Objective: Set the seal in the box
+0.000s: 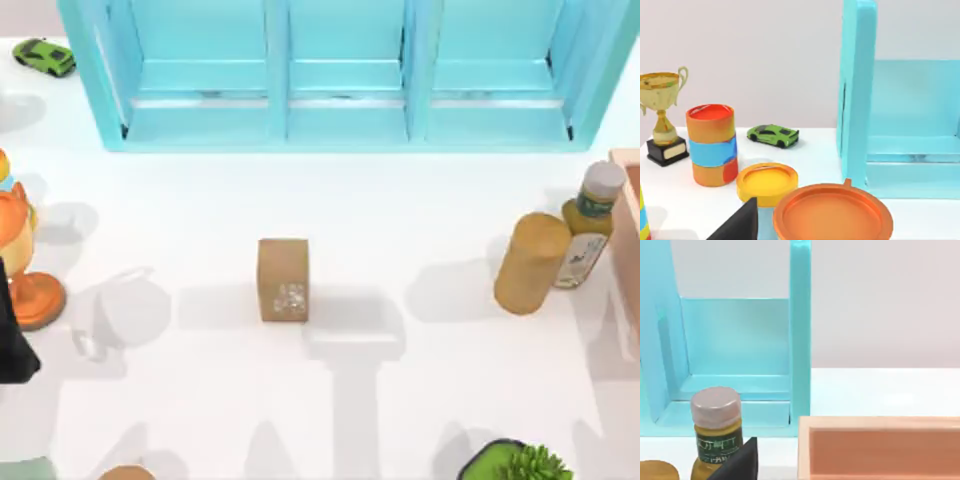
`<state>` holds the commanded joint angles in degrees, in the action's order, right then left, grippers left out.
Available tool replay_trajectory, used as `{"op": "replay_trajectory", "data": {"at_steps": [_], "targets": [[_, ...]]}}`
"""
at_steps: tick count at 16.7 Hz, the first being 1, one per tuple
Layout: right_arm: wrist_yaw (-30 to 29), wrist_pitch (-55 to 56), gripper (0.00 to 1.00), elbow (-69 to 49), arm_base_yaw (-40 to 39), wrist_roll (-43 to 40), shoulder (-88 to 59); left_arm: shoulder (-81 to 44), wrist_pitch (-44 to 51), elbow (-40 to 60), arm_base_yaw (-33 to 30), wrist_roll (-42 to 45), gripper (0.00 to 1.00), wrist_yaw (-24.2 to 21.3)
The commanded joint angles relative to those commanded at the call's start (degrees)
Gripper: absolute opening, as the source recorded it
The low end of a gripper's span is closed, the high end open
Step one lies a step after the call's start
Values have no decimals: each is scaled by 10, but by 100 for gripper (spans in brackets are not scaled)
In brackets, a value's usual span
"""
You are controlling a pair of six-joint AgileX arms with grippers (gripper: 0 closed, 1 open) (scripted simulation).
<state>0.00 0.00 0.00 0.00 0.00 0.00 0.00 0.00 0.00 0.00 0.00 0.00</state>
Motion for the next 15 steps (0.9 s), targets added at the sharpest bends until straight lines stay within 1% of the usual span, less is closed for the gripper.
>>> {"op": "replay_trajectory", "data": {"at_steps": [4,8,11,15], "targets": [[3,-11,100,-15,-9,5,-14,0,0,0,0,0,100,0],[21,-82,100,-117,-64,38,-109,0,0,0,0,0,100,0],[40,-169,100,-258,-129,78,-231,0,0,0,0,0,100,0],[60,-316,100,-518,-225,145,-450,0,0,0,0,0,100,0]]}}
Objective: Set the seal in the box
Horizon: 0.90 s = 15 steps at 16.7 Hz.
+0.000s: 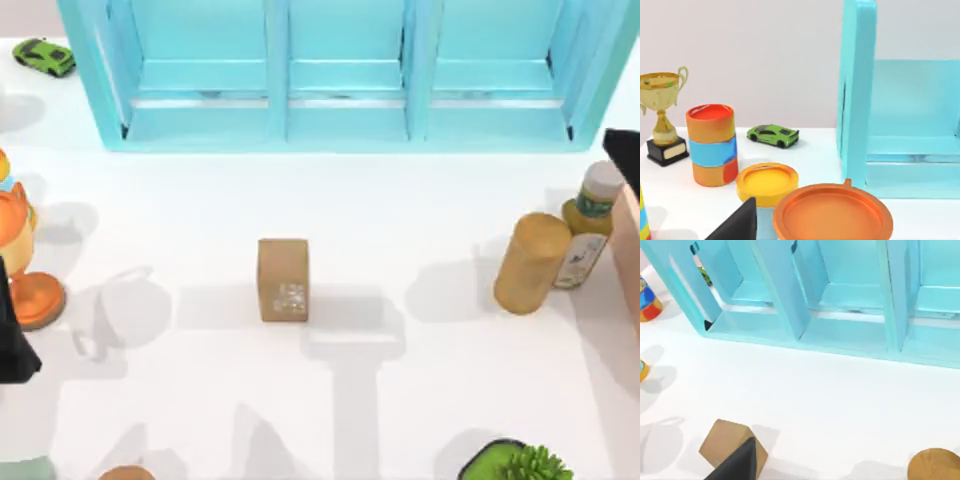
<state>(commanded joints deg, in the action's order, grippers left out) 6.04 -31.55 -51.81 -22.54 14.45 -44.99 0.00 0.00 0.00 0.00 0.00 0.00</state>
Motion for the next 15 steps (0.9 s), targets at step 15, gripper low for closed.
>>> {"op": "replay_trajectory", "data": {"at_steps": [15], "targets": [[-31,-527,100,-837,-241,260,-830,0,0,0,0,0,100,0]]}}
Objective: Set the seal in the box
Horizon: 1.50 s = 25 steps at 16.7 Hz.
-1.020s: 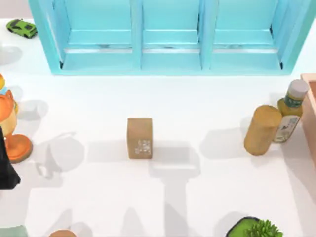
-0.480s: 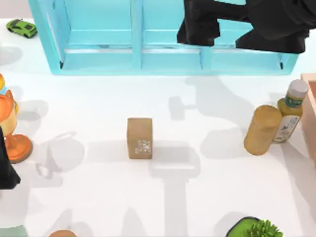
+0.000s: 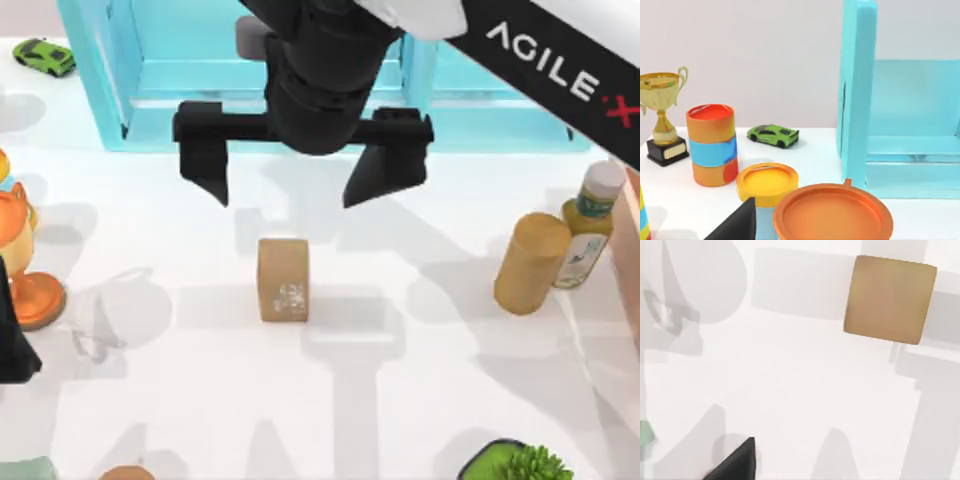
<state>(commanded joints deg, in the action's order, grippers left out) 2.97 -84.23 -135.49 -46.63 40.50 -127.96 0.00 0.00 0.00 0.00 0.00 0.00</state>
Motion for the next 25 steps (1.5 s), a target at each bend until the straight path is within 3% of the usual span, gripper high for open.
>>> {"op": "replay_trajectory", "data": {"at_steps": [5,11,18,25], "targets": [[-45,-74,100,-155,-10,54,-147,0,0,0,0,0,100,0],[-75,-106,100,-232,-9,83,-219,0,0,0,0,0,100,0],[-74,-99,100,-223,-7,82,-218,0,0,0,0,0,100,0],[-74,34,100,-66,-4,78,-193,0,0,0,0,0,100,0]]}}
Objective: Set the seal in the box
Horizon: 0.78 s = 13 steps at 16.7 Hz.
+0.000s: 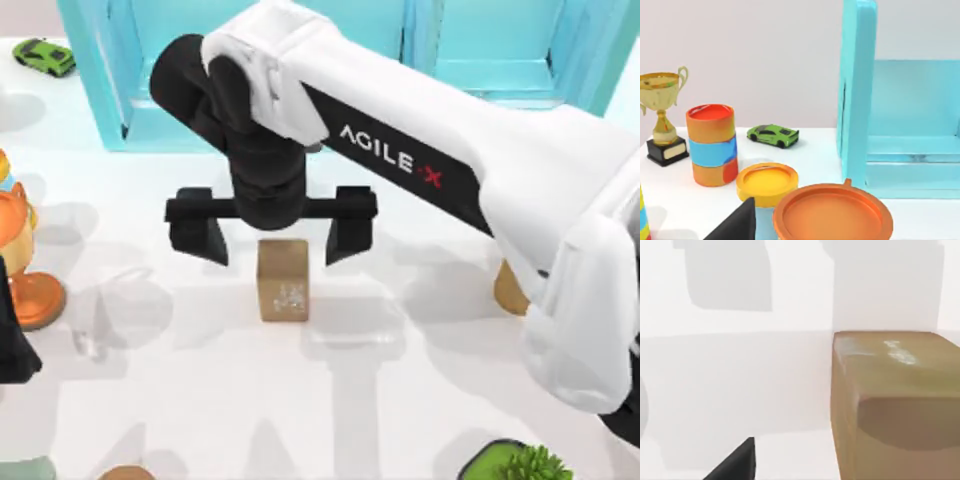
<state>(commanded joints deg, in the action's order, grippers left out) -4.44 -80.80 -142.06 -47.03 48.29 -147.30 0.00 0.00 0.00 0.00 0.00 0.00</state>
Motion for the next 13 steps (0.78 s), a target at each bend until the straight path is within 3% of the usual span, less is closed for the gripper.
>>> {"op": "replay_trajectory", "data": {"at_steps": [6,12,13], "targets": [[0,120,100,139,2,-2,19,0,0,0,0,0,100,0],[0,132,100,153,2,-2,21,0,0,0,0,0,100,0],[0,132,92,153,2,-2,21,0,0,0,0,0,100,0]]}}
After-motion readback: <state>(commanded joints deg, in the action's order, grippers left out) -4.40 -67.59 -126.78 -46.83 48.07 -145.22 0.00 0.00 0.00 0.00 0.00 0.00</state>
